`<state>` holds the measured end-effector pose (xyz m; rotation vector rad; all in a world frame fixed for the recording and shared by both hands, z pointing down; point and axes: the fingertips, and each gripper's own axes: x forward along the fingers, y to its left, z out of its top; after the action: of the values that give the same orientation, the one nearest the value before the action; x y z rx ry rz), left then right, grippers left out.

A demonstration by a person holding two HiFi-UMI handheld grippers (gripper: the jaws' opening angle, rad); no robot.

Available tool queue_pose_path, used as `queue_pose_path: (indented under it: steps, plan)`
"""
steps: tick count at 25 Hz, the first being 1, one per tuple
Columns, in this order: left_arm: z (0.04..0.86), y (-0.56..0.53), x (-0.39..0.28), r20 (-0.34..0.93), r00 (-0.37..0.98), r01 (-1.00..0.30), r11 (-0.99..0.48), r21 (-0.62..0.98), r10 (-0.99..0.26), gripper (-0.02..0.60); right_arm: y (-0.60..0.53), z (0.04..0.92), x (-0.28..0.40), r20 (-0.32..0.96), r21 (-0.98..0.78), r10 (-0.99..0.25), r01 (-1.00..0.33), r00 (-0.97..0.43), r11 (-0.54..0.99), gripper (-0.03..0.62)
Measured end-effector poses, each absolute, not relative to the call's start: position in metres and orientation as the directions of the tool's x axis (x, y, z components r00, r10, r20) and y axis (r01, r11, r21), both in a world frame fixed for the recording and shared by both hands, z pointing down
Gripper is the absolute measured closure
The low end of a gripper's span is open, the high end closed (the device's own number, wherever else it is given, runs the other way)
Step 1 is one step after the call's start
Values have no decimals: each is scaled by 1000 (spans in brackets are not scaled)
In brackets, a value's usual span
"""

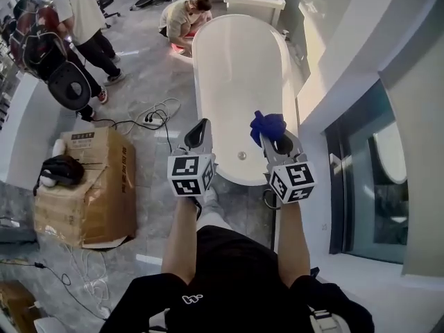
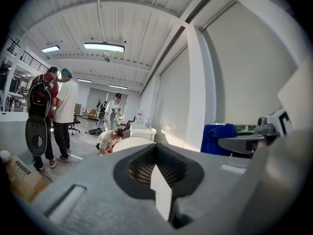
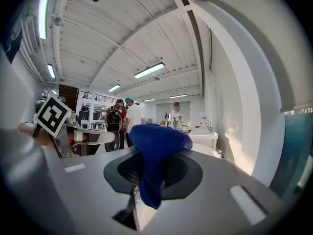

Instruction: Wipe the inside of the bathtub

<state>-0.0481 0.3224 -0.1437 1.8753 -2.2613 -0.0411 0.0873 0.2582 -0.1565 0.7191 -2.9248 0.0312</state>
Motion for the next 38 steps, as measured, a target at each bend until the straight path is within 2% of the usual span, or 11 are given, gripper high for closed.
queue_pose_path:
  steps: [9, 15, 20, 23, 33, 38]
  plan:
    - [-129, 237, -155, 205, -179, -955, 220, 198, -962, 580, 167, -148, -25, 181, -33, -434, -447, -882, 894, 517]
    - [-81, 192, -183, 304, -117, -951, 195, 241, -946, 580, 123, -111, -67, 258, -75, -440, -472, -860, 879, 517]
    - [-43, 166, -174, 382, -61, -948, 173, 267, -922, 580, 102, -71, -42, 345, -119, -474, -539, -810, 834, 517]
    - [-35, 148, -163, 397, -47, -950, 164, 265, -916, 580, 84, -61, -27, 355, -132, -485, -557, -799, 820, 517]
    - [-46, 106, -149, 406, -121, -950, 224, 219, -906, 580, 29, -71, -26, 300, -162, -404, -464, -864, 871, 519]
    - [-37, 98, -127, 426, -156, -948, 256, 189, -891, 580, 12, -49, -1, 296, -217, -363, -432, -884, 875, 519]
